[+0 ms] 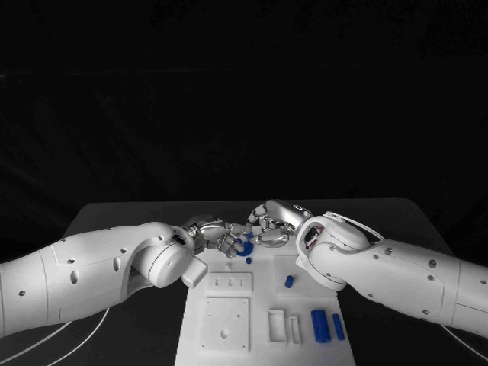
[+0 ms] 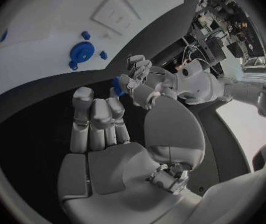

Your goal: Assemble the parts on the task board

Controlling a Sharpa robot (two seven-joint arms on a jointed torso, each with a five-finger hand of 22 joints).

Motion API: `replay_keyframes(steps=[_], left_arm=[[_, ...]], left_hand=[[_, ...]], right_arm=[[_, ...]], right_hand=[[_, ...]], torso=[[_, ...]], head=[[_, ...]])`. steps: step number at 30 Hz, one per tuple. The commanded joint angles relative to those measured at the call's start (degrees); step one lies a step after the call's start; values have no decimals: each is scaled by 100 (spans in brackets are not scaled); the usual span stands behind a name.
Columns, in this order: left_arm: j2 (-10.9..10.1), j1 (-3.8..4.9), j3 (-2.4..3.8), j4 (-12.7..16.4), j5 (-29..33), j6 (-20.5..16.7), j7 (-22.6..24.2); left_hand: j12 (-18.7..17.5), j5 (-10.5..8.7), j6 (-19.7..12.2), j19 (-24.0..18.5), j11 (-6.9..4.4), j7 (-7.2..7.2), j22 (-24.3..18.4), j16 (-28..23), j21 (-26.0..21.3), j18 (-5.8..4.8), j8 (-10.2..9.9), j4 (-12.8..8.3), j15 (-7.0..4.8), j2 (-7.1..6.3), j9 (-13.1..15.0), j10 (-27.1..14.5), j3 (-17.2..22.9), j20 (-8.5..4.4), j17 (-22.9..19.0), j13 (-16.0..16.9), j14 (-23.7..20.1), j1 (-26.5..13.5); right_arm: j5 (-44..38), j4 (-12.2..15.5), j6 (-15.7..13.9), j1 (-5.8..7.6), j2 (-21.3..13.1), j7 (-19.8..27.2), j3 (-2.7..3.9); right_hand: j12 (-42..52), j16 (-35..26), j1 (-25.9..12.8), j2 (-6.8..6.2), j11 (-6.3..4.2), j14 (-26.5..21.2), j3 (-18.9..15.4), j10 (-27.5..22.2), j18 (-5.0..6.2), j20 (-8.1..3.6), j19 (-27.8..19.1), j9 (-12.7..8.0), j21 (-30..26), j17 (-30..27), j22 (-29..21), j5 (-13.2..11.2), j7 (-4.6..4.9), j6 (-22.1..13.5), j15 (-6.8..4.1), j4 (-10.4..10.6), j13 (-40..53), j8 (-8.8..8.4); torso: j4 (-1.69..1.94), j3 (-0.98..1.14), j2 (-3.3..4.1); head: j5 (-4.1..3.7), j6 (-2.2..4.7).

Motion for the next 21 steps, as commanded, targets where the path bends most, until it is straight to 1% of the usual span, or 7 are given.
replay_keyframes(steps=[1, 10, 13, 21], left_arm=[[12, 9, 5, 11, -37, 92, -7], [-11, 9, 5, -7, -43, 51, -10], [0, 8, 5, -14, -44, 60, -10], [12, 8, 5, -39, -47, 60, -30]], left_hand=[[29, -22, -9, -39, 11, 16, -6, 40, 27, -23, -18, 30, -7, 7, -4, -38, -9, -177, -9, 9, -52, -23], [35, -22, -18, -46, 14, 20, -11, 45, 32, -24, -26, 49, -4, 1, -3, -47, -15, -173, -17, 20, -57, -36], [37, -22, -19, -48, 15, 20, -12, 47, 34, -24, -27, 57, -3, -2, -2, -49, -17, -172, -20, 24, -58, -42], [42, -22, -27, -58, 18, 23, -20, 53, 39, -24, -35, 90, -1, -4, 0, -64, -20, -170, -31, 37, -66, -63]], right_arm=[[-2, 43, 37, -3, 18, 45, 2], [18, 68, 77, -4, -3, 58, 2], [29, 79, 94, -6, -2, 65, 2], [42, 107, 122, -14, 2, 68, 2]], right_hand=[[8, -4, -4, 76, -8, -9, 27, 25, 324, -40, -13, 279, 25, 9, 79, 42, 189, 359, -37, 1, -3, 109], [5, -5, -8, 75, -8, -9, 30, 23, 324, -40, -13, 282, 25, 9, 78, 52, 189, 359, -37, -2, -5, 108], [6, -5, -9, 75, -8, -8, 31, 24, 324, -40, -13, 283, 25, 10, 78, 54, 189, 360, -37, -3, -4, 108], [7, -6, -12, 75, -8, -8, 31, 25, 324, -40, -12, 285, 24, 10, 78, 59, 189, 359, -37, -5, -2, 107]], torso=[[0, 1, 0], [-4, 4, 0], [-5, 6, 0], [-9, 7, -2]], head=[[7, 6], [14, 1], [12, -3], [16, -3]])
